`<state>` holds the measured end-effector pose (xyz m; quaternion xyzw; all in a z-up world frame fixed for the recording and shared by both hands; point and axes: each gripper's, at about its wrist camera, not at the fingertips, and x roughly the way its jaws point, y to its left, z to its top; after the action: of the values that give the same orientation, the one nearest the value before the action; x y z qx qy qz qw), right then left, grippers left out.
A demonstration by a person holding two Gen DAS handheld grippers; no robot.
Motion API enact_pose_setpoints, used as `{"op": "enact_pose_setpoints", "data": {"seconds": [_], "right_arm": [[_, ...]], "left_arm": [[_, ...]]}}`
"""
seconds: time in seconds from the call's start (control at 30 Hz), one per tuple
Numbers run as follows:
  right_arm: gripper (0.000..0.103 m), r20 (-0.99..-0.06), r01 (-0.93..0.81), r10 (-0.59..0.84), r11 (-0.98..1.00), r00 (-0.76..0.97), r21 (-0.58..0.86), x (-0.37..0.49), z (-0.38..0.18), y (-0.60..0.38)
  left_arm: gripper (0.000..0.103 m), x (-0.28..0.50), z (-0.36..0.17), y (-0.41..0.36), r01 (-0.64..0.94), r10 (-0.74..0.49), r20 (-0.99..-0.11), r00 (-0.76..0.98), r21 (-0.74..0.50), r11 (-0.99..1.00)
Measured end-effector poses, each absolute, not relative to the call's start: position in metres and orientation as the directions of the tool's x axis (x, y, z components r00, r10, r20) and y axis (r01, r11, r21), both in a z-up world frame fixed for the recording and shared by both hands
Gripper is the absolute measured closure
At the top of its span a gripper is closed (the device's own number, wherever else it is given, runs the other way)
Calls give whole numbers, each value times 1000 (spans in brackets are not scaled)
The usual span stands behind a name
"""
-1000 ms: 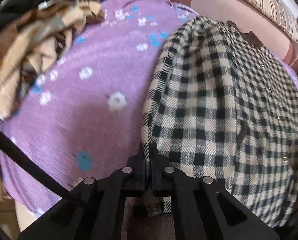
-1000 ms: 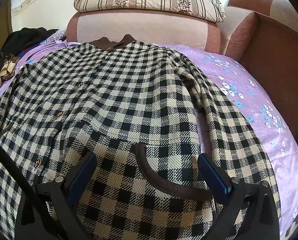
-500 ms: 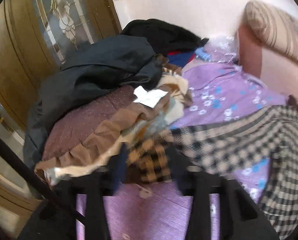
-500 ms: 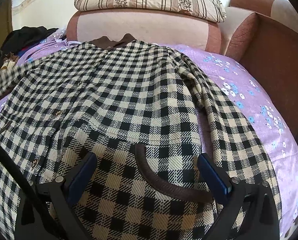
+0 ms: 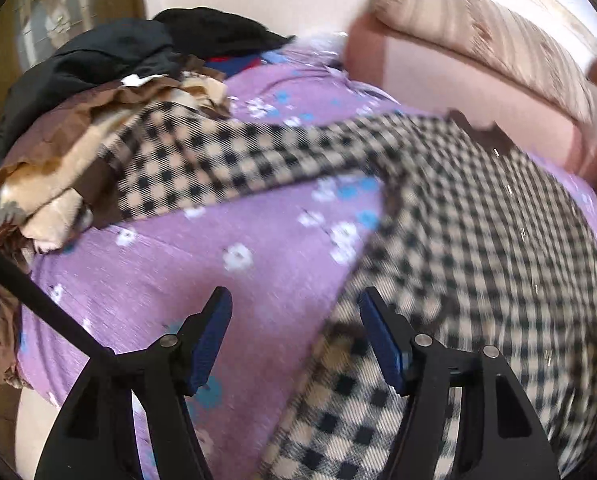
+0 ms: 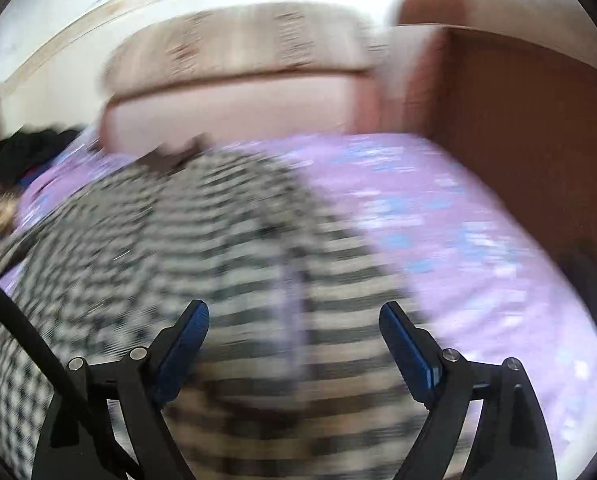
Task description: Fold large clothes
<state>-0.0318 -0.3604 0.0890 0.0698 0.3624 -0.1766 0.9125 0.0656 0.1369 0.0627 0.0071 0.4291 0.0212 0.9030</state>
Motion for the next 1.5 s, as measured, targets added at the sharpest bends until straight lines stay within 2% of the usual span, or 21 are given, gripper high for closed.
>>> {"op": "enact_pose_setpoints", "data": {"seconds": [0.1, 0.23, 0.47, 0.6, 0.67, 0.73, 0.8, 0.83, 0.9, 0.93, 0.97, 1.03, 1.17, 1.3, 1.37, 1.4, 1.43, 1.5], "right_arm": [[12, -726, 507, -344, 862, 596, 7, -55, 85, -411], [12, -793, 540, -272, 838, 544, 83, -87, 64, -443], [12, -821, 345, -125, 934, 557, 92, -115, 58, -403], [12, -803, 227, -134, 974, 581, 2, -123, 64, -372], [16, -799, 164, -131, 986, 587, -41, -123, 63, -356], [27, -807, 104, -113, 993, 579, -64, -128, 58, -345], [32, -824, 80, -142, 990, 548, -117, -124, 46, -338], [47, -837, 87, -185, 983, 515, -164, -120, 37, -338], [61, -850, 94, -162, 987, 501, -133, -116, 30, -343], [84, -853, 110, -147, 988, 501, -106, -116, 33, -348], [92, -858, 120, -140, 989, 495, -92, -114, 36, -354], [93, -847, 156, -111, 987, 520, -33, -110, 51, -371], [93, -802, 294, -200, 955, 563, -32, -94, 83, -420], [93, -768, 501, -372, 862, 522, -77, -60, 103, -496], [91, -754, 635, -506, 757, 419, -155, -39, 99, -540], [88, -751, 669, -542, 720, 377, -184, -33, 97, -552], [79, -754, 713, -581, 665, 306, -223, -26, 92, -571], [71, -767, 758, -581, 620, 271, -202, -27, 93, -582]], "left_arm": [[38, 59, 47, 127, 0, 66, -774, 630, 85, 996], [38, 36, 38, 128, -14, 47, -783, 620, 48, 999], [38, 33, 38, 119, 16, 16, -774, 632, 33, 999], [38, 32, 33, 112, 29, 22, -781, 624, 51, 998], [38, 31, 32, 111, 33, 17, -784, 620, 47, 998], [38, 31, 31, 108, 37, 12, -785, 620, 45, 998], [38, 32, 30, 107, 39, 12, -786, 618, 45, 998], [38, 33, 28, 107, 40, 8, -788, 615, 42, 998], [38, 34, 27, 107, 39, 2, -792, 610, 33, 999], [38, 34, 27, 108, 39, -1, -793, 609, 29, 999], [38, 34, 27, 109, 37, -3, -791, 611, 25, 999], [38, 36, 27, 110, 30, -1, -791, 612, 22, 999], [38, 37, 27, 114, 10, -1, -792, 611, 7, 1000], [38, 39, 27, 118, -17, 12, -793, 610, 3, 1000], [38, 41, 27, 120, -33, 14, -793, 609, -8, 999], [38, 42, 26, 122, -40, 14, -793, 608, -13, 999], [38, 43, 27, 124, -48, 13, -794, 608, -20, 999], [38, 43, 27, 128, -58, 13, -793, 609, -28, 998]]}}
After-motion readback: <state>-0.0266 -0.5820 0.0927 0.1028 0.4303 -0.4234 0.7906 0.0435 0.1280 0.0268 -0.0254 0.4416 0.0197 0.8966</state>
